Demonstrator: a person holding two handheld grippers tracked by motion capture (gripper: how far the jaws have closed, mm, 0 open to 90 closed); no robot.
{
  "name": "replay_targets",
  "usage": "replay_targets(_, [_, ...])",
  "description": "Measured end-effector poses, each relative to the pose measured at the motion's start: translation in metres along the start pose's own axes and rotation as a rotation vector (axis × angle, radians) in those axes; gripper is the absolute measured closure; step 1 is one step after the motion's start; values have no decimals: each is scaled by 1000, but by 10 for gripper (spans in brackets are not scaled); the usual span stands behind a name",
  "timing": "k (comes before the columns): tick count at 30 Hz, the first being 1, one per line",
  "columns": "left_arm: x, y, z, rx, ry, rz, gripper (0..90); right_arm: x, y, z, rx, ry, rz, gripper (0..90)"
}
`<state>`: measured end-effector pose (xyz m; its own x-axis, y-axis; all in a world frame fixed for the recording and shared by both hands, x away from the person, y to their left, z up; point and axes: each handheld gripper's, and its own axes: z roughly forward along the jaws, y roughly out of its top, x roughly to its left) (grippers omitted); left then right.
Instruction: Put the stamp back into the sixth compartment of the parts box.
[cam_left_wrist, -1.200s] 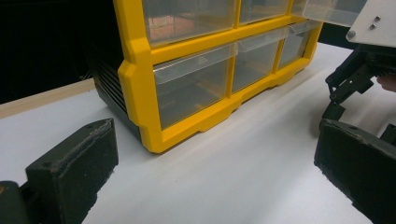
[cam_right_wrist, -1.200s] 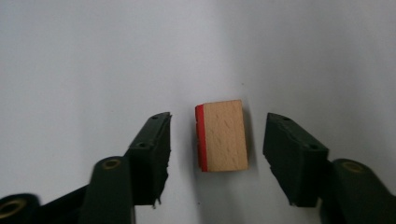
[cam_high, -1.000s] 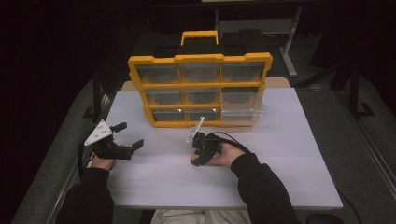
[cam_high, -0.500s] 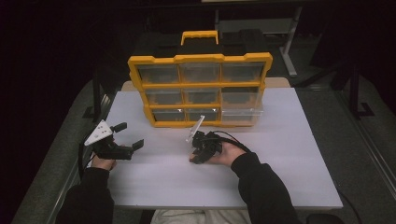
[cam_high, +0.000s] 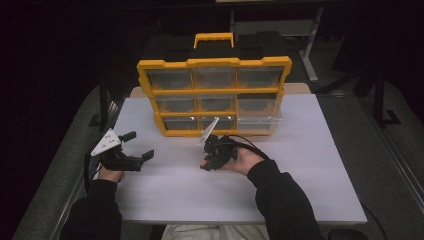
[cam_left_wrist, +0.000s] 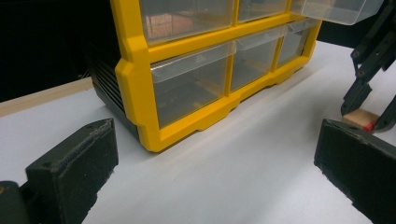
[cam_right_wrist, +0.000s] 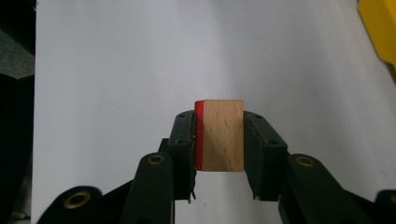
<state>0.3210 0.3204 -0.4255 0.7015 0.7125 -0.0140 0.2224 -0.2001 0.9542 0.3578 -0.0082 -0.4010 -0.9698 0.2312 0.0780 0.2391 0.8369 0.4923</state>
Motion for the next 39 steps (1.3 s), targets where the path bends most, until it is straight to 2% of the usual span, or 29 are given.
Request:
replay_targets(14, [0,0,0,-1,0,-3,0,5,20,-28,-14,-14,-16,652])
replay_targets(24, [0,0,-1,-2,0,-4,0,7,25,-41,-8,-14,-4,652])
replay_targets(39, [-1,0,-1,-2,2,-4,0,10,32,-72,-22,-20,1,652])
